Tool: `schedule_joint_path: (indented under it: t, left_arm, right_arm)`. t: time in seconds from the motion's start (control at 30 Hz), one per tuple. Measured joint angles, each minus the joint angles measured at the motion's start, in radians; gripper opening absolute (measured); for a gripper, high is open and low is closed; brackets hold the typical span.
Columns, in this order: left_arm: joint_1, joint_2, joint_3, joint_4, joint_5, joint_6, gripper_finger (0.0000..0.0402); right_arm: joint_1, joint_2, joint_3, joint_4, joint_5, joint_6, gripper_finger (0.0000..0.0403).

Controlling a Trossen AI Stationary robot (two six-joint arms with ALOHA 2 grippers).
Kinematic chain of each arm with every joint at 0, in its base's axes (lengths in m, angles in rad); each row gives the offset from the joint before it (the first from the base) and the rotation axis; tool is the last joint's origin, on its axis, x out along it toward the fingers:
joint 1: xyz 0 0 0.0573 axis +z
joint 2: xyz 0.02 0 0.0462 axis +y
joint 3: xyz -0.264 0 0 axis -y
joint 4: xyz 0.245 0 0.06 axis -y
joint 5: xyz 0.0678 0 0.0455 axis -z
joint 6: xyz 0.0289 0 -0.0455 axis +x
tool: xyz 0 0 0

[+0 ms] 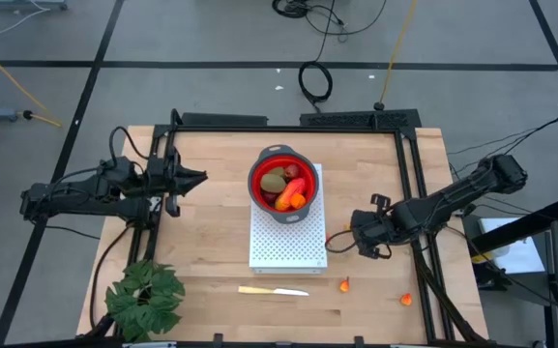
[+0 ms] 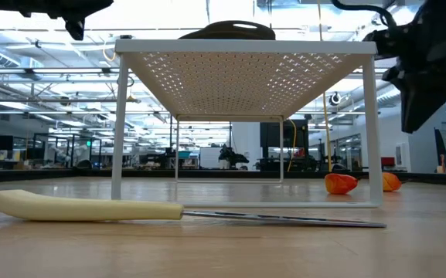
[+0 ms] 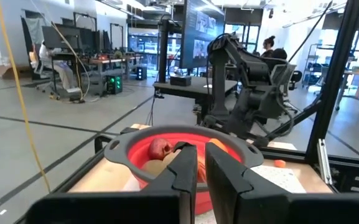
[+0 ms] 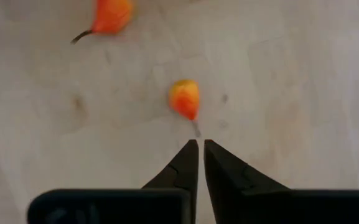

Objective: Pick & Place Fruit
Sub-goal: Put the peach into the red strainer bowl on the shelf

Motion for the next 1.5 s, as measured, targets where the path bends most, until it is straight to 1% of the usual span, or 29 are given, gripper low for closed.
schedule_joint_path:
  t: [0.07,0.2,0.3,0.4,0.43,0.6,0.67,0.73,0.87,1.0,1.2,1.5]
  left_arm:
    - [0.0,0.0,0.0,0.0,0.0,0.001,0.0031]
    - [0.0,0.0,0.0,0.0,-0.001,0.003,0.0031]
    - [0.0,0.0,0.0,-0.001,-0.001,0.003,0.0031]
    - [0.0,0.0,0.0,-0.001,-0.001,0.003,0.0031]
    - [0.0,0.0,0.0,-0.001,-0.001,0.003,0.0031]
    - [0.0,0.0,0.0,-0.002,-0.002,0.004,0.0031]
    - [0.0,0.0,0.0,-0.003,-0.003,0.004,0.0031]
    - [0.0,0.0,0.0,-0.006,-0.003,0.004,0.0031]
    - [0.0,0.0,0.0,-0.008,-0.003,0.005,0.0031]
    - [0.0,0.0,0.0,-0.008,-0.003,0.006,0.0031]
    - [0.0,0.0,0.0,-0.007,-0.003,0.005,0.0031]
    - [0.0,0.0,0.0,-0.007,-0.003,0.005,0.0031]
  right_arm:
    - [0.0,-0.032,-0.023,0.019,0.028,0.017,0.0031]
    - [-0.001,-0.08,-0.048,0.052,0.034,0.006,0.0061]
    - [0.0,-0.099,-0.059,0.064,0.033,-0.012,0.0092]
    - [0.0,-0.102,-0.067,0.07,0.031,-0.027,0.0131]
    - [0.0,-0.101,-0.07,0.078,0.027,-0.038,0.0145]
    - [-0.01,-0.1,-0.108,0.177,-0.07,-0.076,0.022]
    - [-0.016,-0.1,-0.129,0.203,-0.073,-0.068,0.0243]
    - [-0.026,-0.1,-0.153,0.221,-0.073,-0.068,0.0257]
    - [-0.06,-0.1,-0.184,0.226,-0.072,-0.07,0.0263]
    - [-0.097,-0.1,-0.202,0.247,-0.074,-0.081,0.0251]
    - [-0.134,-0.091,-0.223,0.317,-0.102,-0.145,0.0243]
    - [-0.166,-0.008,-0.225,0.34,-0.152,-0.22,0.0242]
